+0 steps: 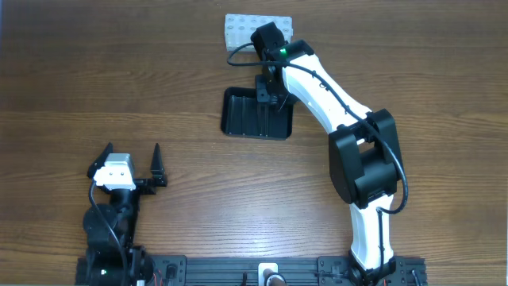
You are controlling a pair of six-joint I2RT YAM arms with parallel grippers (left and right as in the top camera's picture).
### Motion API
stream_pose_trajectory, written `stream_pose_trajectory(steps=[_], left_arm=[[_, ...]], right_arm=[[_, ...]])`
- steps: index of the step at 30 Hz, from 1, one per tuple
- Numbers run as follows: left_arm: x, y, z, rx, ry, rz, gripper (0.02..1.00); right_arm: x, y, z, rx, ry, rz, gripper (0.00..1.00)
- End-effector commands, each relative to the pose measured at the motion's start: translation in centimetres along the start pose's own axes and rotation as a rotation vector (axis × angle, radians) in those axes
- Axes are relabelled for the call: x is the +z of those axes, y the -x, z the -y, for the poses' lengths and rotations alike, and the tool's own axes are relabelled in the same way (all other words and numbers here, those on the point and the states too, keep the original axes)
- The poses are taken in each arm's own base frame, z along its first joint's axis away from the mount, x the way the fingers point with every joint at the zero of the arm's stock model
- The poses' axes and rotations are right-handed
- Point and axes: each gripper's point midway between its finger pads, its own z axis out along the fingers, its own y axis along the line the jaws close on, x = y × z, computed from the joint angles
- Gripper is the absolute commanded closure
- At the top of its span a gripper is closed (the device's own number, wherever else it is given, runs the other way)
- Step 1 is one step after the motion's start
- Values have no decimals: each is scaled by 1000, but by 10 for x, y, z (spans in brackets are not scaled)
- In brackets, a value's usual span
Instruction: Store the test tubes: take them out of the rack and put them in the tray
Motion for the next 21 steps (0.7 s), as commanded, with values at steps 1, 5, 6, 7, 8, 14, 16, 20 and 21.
stream_pose_trajectory(steps=[1,5,6,7,8,14,16,20,21], left_arm=[[0,-2,1,17,-6,-6,20],[0,-2,1,17,-6,-6,18],[0,-2,1,17,-6,-6,18],[0,-2,1,17,-6,-6,18],[0,-2,1,17,-6,-6,18],[0,-2,1,17,-7,-6,18],[0,-2,1,17,-6,-6,18],[0,-2,1,17,-6,-6,18],[0,-2,1,17,-6,-6,18]], right_arm=[[-8,9,6,15,-2,42,520],[-41,43,13,-19,36,190,294],[-54,54,18,-40,43,243,246],[-65,63,23,-57,46,286,194],[-79,73,30,-67,46,334,148],[-170,93,79,-64,21,544,7],[-197,90,90,-86,1,609,7],[-242,78,115,-79,-39,758,7],[-251,72,123,-65,-48,796,9]])
